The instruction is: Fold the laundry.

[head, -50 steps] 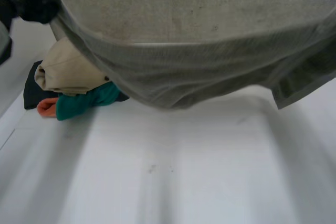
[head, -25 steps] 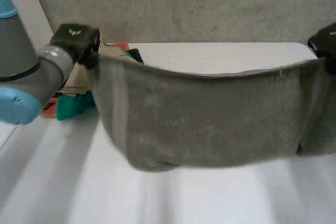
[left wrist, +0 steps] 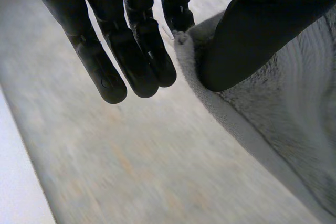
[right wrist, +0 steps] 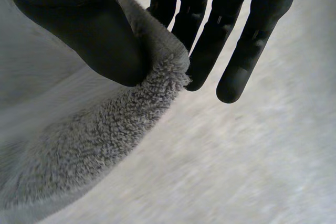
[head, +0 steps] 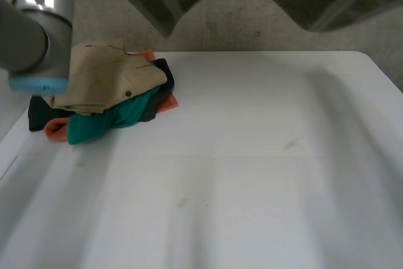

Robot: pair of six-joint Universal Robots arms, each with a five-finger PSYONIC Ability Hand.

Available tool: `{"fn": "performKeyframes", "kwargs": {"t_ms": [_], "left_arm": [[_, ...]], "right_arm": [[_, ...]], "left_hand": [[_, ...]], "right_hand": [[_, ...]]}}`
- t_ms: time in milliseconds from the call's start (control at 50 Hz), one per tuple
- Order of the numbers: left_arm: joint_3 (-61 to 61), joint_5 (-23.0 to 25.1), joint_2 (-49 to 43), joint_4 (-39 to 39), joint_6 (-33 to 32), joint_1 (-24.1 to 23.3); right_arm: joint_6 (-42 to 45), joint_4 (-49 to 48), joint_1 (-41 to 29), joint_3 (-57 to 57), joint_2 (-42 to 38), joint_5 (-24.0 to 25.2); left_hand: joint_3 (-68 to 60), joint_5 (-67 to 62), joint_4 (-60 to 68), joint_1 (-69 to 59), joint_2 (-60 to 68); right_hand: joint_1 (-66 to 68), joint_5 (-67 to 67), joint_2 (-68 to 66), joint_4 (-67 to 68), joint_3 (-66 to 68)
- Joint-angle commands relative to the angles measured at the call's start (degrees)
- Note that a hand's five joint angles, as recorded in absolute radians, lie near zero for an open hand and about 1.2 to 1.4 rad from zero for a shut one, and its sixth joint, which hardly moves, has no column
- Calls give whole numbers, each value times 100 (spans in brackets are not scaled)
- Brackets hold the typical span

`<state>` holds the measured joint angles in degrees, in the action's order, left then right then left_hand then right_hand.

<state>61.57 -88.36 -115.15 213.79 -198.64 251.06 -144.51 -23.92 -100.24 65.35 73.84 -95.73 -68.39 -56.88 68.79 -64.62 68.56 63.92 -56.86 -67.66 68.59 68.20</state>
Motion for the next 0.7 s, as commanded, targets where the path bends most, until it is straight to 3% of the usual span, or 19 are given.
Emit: {"fn": "performKeyframes", "kwargs": {"t_ms": [20, 200, 280, 360, 380, 420, 460, 500, 600, 700], "left_arm": [[1172, 73, -42, -48, 53, -93], [2561, 460, -78, -276, -26, -365], [3255, 504, 343, -1013, -254, -365], [3801, 487, 1239, -2575, -807, -330], [3967, 452, 1519, -3380, -1086, -313], [4100, 434, 1784, -4157, -1360, -286], [4284, 382, 2161, -5357, -1711, -225], [4337, 451, 2338, -5899, -1853, -198], [4110, 469, 2427, -5569, -1951, -198], [3662, 416, 1761, -4892, -1907, -198]], "right_arm": [[-34, 678, 40, 645, -185, 467], [19, 1450, 92, 1488, -511, 556], [212, 2241, 241, 1884, -389, 600], [905, 3409, 803, 2402, 357, 608], [1351, 3899, 1074, 2664, 707, 643], [1836, 4323, 1348, 2947, 1017, 722], [2528, 4806, 1777, 3289, 1350, 932], [2883, 4949, 2025, 3431, 1475, 1152], [2895, 4783, 2377, 3467, 1537, 1785], [2174, 4230, 2351, 3212, 958, 1848]], "left_hand": [[-1161, -1312, 1121, -1538, 1144], [-1161, -1312, 1121, -1538, 1144], [-1161, -1312, 1121, -1538, 1144], [-1161, -1312, 1121, -1538, 1144], [-1161, -1312, 1121, -1538, 1144], [-1161, -1312, 1121, -1538, 1144], [-1161, -1312, 1121, -1538, 1144], [-1161, -1312, 1121, -1538, 1144], [-1161, -1312, 1121, -1538, 1144], [-1161, -1312, 1121, -1538, 1144]], "right_hand": [[1608, -1314, -1234, 1141, 1180], [1608, -1314, -1234, 1141, 1180], [1608, -1314, -1234, 1141, 1180], [1608, -1314, -1234, 1141, 1180], [1608, -1314, -1234, 1141, 1180], [1608, -1314, -1234, 1141, 1180], [1608, -1314, -1234, 1141, 1180], [1608, -1314, -1234, 1141, 1180], [1608, -1314, -1234, 1141, 1180], [1608, -1314, -1234, 1141, 1180]]}}
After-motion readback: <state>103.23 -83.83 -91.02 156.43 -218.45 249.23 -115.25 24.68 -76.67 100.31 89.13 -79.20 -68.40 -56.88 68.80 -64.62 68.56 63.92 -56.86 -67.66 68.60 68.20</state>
